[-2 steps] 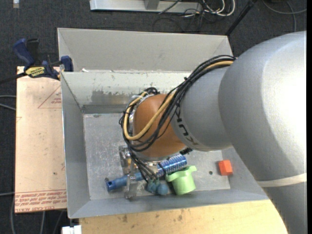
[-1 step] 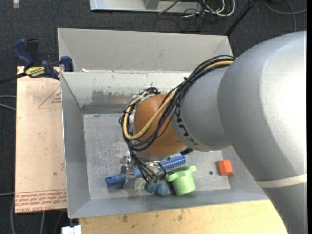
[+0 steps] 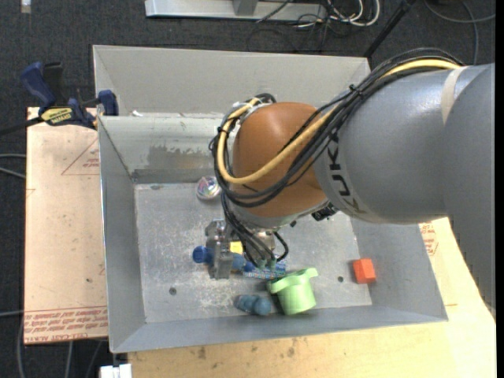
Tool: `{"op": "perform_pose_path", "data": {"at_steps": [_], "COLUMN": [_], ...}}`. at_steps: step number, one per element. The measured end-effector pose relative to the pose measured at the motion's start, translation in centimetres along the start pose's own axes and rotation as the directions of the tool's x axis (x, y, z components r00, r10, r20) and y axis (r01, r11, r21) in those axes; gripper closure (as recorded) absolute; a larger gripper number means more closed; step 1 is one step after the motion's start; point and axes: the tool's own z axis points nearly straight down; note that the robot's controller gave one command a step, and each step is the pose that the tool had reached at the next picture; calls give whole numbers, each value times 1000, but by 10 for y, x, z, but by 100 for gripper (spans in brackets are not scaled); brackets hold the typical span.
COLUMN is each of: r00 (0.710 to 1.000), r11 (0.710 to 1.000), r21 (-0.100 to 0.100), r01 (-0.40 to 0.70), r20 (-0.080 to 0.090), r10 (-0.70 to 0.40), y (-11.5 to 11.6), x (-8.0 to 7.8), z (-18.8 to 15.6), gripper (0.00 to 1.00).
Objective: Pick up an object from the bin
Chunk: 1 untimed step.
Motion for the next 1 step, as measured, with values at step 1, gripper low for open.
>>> {"op": "perform_pose_path", "data": {"at_steps": [1], "r00": [1000], "r11": [1000], "r21": [1], "r01": [-25], "r20": [-4], "r10": [25], "y": [1], "x": [-16], "z": [-24], "gripper": [100]}}
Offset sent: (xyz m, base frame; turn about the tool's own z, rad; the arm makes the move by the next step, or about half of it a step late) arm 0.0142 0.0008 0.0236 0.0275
